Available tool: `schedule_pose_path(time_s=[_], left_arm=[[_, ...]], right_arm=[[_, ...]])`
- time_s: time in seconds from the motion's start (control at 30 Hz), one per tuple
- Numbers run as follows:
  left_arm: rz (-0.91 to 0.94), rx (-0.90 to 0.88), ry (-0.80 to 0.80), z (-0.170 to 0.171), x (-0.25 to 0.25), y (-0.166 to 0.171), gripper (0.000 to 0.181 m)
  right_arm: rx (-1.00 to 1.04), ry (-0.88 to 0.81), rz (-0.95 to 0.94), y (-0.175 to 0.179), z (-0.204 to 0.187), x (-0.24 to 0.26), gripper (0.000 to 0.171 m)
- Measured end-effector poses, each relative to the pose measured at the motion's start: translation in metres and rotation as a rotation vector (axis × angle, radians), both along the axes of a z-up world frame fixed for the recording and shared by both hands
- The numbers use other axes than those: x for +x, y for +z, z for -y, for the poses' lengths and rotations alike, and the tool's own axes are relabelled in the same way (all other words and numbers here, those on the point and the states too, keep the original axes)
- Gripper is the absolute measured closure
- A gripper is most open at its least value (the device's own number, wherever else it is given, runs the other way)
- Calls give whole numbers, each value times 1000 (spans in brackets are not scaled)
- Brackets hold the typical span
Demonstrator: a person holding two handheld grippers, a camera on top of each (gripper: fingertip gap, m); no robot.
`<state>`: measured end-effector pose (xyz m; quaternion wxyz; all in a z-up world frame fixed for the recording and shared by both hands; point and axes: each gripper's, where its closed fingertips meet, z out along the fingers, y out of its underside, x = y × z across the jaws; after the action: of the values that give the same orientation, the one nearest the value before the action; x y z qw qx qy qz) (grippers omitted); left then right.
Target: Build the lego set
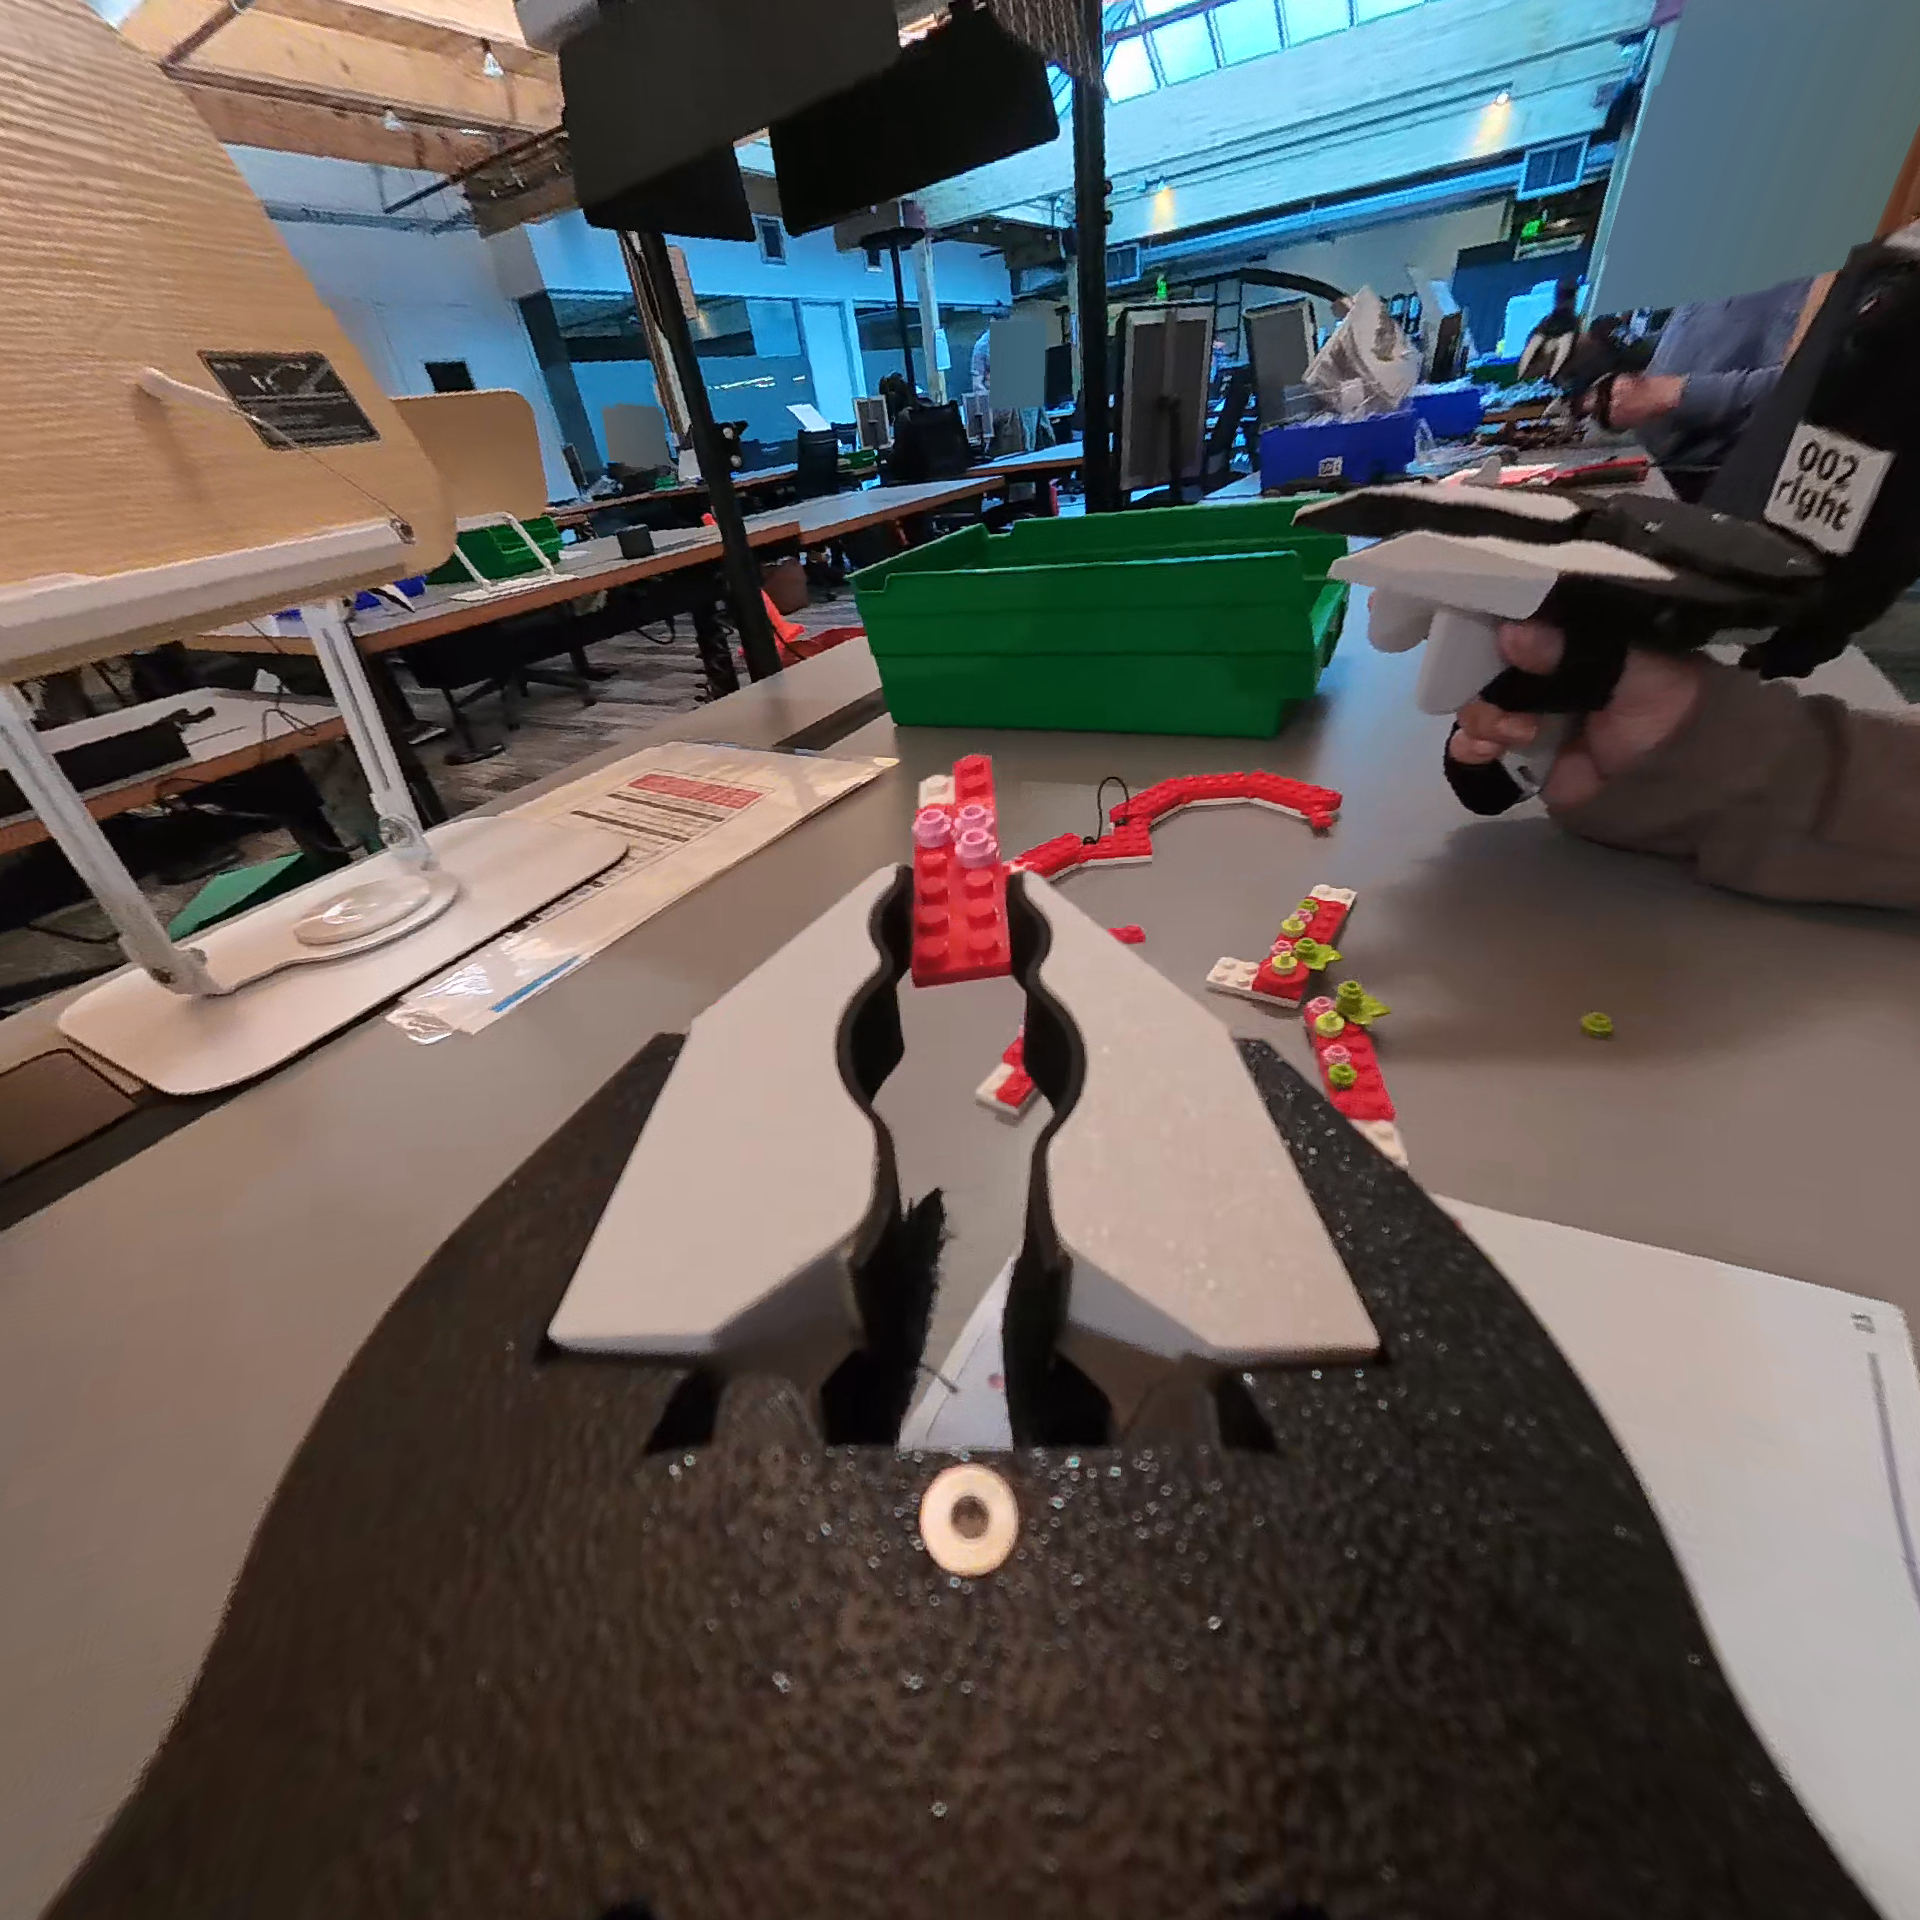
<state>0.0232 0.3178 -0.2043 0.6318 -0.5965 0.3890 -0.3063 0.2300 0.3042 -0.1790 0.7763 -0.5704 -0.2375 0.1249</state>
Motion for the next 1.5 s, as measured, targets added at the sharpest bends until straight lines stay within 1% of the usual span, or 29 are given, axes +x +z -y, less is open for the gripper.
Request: schedule_pose_path(time_s=[0.2,0.57,0.7,0.93,1.03,1.2,1.37,1.5], left_arm=[[-81,108,57,-5,-10,3,166],[-166,180,60,-2,-6,-2,166],[-161,198,88,-6,-14,5,166],[-92,208,124,-7,-29,25,166],[-84,209,120,-5,-26,27,166],[-133,203,115,-4,-17,16,167],[-76,151,144,-10,-18,8,167],[-88,164,131,-8,-10,-5,166]], right_arm=[[3,0,12,-1,0,-1,135],[-7,2,-9,-2,-1,2,137],[-8,7,-17,-1,-1,3,137],[-64,27,-29,-6,-2,2,138],[-71,18,2,-9,-4,0,138],[-64,-3,71,-13,-6,-5,140],[-36,-20,167,-14,-7,-13,141],[-45,4,241,-1,-9,-32,144]])
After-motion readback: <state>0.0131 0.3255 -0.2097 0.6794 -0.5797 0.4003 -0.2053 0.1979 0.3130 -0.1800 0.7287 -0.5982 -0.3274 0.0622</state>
